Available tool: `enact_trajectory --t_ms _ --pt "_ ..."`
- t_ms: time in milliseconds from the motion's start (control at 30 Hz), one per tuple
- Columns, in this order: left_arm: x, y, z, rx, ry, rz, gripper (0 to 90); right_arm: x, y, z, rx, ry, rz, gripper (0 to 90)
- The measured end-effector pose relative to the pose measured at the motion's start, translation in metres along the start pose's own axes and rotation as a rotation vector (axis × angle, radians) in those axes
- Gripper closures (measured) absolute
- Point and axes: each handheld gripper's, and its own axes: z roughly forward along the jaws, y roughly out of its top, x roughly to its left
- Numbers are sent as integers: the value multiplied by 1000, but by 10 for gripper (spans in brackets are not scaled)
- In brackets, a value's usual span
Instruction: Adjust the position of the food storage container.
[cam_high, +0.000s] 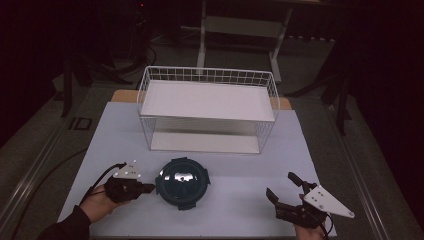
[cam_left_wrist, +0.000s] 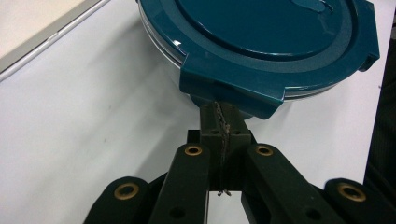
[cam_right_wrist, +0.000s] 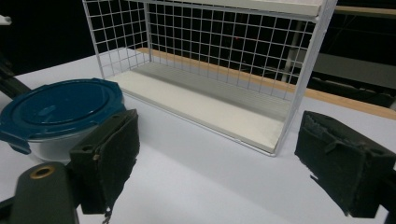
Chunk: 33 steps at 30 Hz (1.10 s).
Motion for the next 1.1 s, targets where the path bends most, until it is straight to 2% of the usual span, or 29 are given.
enact_trajectory --t_ms 167,267,300,333,500,767,833,967,1100 --pt "-2 5 -1 -17 -6 7 897 1 0 0 3 5 -4 133" --pt "-4 6 0 -8 5 21 897 1 0 0 3 6 -3 133" --pt "-4 6 0 -8 5 21 897 1 0 0 3 7 -1 133" --pt "-3 7 -1 -16 -2 3 897 1 0 0 3 8 -2 133" --pt "-3 10 1 -6 6 6 897 2 0 1 4 10 -7 133" --pt "-3 22 13 -13 -13 6 898 2 0 2 6 16 -6 133" --pt "-6 28 19 -12 -23 22 897 2 0 2 7 16 -7 133" --pt "-8 38 27 1 -6 37 898 2 0 2 10 20 -7 133" --pt "-7 45 33 -2 -15 37 898 3 0 2 8 24 -8 133"
